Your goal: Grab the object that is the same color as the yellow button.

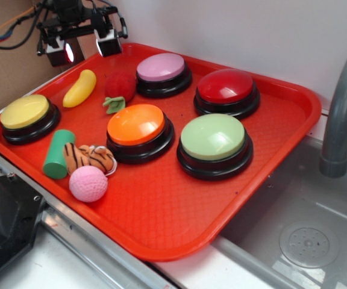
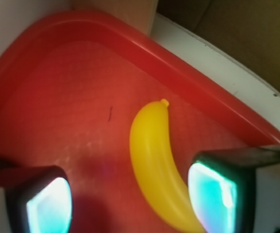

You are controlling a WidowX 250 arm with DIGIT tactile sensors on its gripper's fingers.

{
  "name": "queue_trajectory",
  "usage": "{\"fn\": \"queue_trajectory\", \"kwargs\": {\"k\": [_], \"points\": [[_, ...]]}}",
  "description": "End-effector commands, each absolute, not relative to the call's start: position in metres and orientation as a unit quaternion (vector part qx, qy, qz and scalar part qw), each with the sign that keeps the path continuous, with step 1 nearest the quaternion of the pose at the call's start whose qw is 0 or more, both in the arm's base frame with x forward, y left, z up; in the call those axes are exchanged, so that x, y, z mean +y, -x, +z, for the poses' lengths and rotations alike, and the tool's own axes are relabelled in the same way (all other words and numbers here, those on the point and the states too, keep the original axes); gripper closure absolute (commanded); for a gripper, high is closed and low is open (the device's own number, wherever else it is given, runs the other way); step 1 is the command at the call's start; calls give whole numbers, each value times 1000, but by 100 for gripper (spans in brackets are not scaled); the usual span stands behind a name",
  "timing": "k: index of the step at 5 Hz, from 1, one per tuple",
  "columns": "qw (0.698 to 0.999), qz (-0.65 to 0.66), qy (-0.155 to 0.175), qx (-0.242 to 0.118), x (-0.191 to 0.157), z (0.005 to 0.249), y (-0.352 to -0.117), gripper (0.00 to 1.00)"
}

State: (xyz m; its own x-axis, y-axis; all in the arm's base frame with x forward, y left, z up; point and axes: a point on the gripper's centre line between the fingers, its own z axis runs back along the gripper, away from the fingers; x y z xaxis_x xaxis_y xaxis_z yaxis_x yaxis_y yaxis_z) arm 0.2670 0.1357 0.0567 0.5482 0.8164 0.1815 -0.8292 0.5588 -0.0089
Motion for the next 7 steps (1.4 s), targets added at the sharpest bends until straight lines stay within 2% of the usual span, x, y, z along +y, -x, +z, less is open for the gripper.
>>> {"fn": "queue_trajectory", "kwargs": {"k": [1, 2, 3, 4, 5, 6, 7], "points": [[871, 484, -15, -86, 155, 32, -257, 0], [866, 493, -15, -88, 153, 21, -257, 63], [861, 498, -10, -105, 151, 23, -257, 100], [879, 466, -10, -105, 149, 31, -260, 100], [915, 391, -25, -96, 147, 58, -267, 100], [958, 275, -5, -75, 127, 91, -274, 100], [981, 169, 21, -92, 91, 118, -262, 100]]}}
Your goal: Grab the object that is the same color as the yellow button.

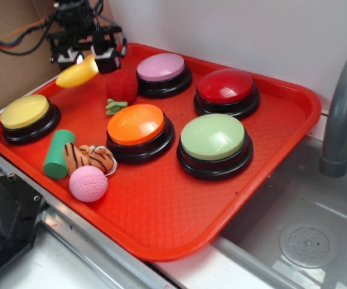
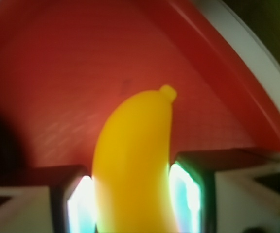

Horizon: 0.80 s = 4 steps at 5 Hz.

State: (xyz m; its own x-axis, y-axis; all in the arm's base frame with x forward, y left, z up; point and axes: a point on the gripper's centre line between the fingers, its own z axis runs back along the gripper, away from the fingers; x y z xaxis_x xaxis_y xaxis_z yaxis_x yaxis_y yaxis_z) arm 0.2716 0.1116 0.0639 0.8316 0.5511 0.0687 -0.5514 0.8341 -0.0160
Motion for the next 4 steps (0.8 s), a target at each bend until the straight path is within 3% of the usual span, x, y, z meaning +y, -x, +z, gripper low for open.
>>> {"fn": "queue_trajectory", "kwargs": {"k": [1, 3, 4], "points": [[988, 117, 55, -81, 67, 126, -249, 100], [993, 77, 79, -43, 26, 119, -206, 100], [994, 85, 51, -34, 25, 119, -198, 100]]}}
